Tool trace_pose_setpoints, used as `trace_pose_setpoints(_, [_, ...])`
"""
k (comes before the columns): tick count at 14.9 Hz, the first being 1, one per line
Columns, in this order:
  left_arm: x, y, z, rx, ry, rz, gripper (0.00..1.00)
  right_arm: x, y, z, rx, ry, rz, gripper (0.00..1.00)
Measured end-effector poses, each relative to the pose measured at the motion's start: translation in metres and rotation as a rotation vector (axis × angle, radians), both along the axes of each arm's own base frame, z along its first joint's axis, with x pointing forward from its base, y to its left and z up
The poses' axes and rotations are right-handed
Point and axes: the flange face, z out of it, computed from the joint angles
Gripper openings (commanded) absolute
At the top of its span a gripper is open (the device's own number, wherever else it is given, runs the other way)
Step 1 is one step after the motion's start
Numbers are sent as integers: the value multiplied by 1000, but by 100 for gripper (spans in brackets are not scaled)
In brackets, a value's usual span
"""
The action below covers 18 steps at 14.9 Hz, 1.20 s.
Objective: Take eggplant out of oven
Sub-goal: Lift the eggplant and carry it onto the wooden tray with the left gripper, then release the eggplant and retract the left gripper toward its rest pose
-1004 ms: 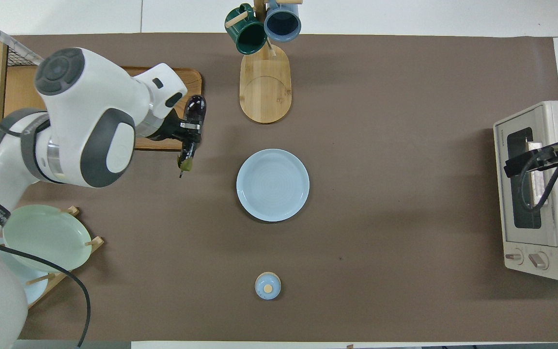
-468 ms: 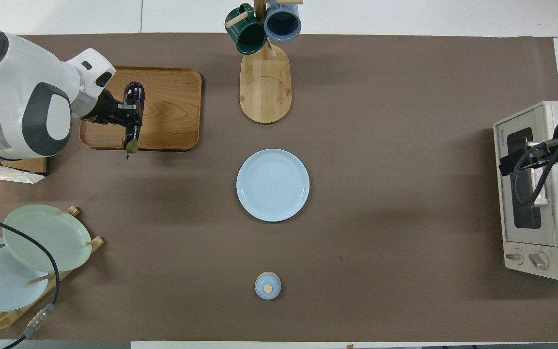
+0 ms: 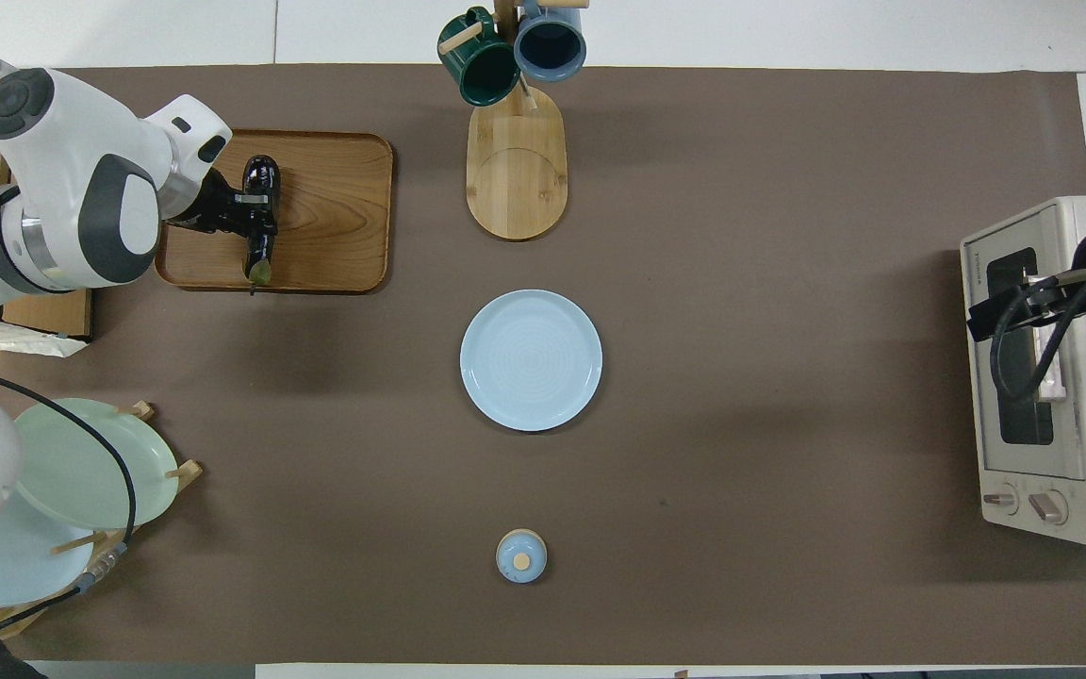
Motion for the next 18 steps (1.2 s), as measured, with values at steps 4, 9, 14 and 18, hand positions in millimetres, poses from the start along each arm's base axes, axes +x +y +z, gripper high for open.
trace_pose_setpoints(4, [0,0,0,5,-3,-3,100,0,-9,3,-1,-6,-16,100])
trace_pose_setpoints(9, [3,1,8,5,-17,0,100,0,-11,6,-1,-13,-19,100])
trace_pose_setpoints(14, [1,34,79,7,-79,42,100,-2,-11,13,0,-26,-22,100])
trace_pose_setpoints(18, [-34,51,172,21,-56,46,100,-2,-11,13,1,-26,-22,100])
